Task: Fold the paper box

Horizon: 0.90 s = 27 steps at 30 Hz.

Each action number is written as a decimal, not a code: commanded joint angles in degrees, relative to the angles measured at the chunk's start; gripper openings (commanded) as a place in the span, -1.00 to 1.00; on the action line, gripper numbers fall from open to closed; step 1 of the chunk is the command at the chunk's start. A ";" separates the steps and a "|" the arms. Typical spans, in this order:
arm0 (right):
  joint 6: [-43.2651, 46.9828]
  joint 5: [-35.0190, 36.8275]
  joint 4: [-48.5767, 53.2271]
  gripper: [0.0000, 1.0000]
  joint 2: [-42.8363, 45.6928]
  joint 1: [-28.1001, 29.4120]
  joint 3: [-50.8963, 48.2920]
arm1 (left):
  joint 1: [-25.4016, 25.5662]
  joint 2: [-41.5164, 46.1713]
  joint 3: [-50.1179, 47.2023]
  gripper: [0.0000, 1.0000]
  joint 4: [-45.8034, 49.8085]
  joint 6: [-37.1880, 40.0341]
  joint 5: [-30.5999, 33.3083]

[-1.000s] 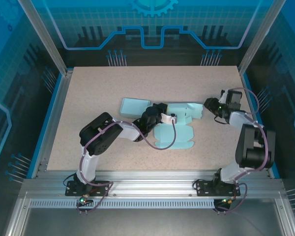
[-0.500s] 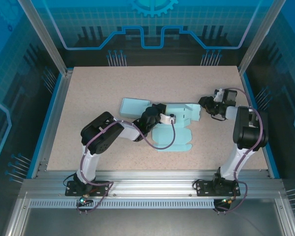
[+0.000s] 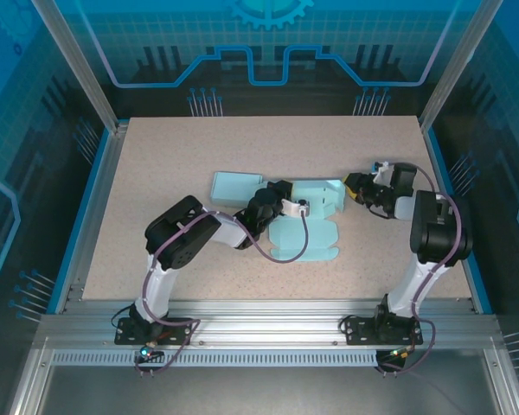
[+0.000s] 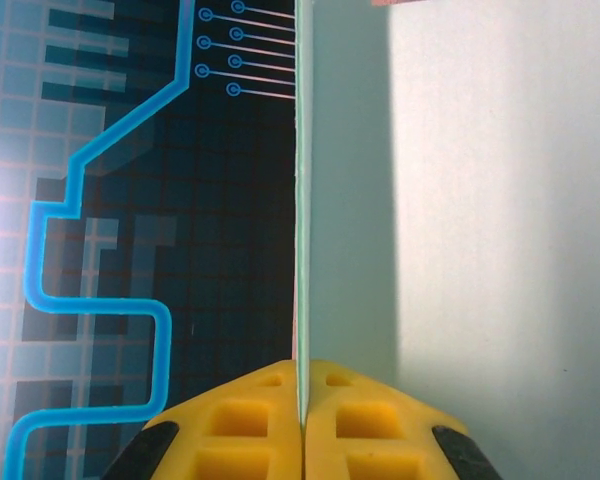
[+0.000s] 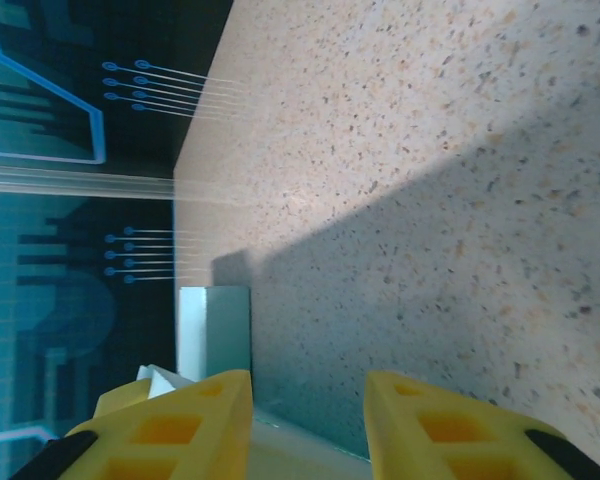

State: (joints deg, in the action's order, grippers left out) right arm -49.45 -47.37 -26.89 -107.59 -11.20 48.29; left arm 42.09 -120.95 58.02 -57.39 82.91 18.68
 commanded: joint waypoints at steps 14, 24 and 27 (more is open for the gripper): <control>4.18 -5.13 -6.72 -0.35 5.01 4.30 -6.75 | -0.70 -1.00 1.13 -0.86 -4.70 1.81 0.13; 6.56 -5.18 -8.20 -0.39 5.66 6.97 -8.34 | -0.86 -2.51 0.04 -0.86 -8.20 4.64 -0.69; 5.97 -4.94 -9.34 -0.40 5.81 7.58 -8.69 | -0.80 -2.43 -0.96 -0.86 -9.36 5.82 -0.98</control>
State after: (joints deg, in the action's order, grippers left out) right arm -44.73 -48.14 -36.18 -102.78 -6.92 41.19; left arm 40.88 -122.04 57.91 -62.89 86.63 18.81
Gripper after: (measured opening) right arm 0.301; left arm 0.073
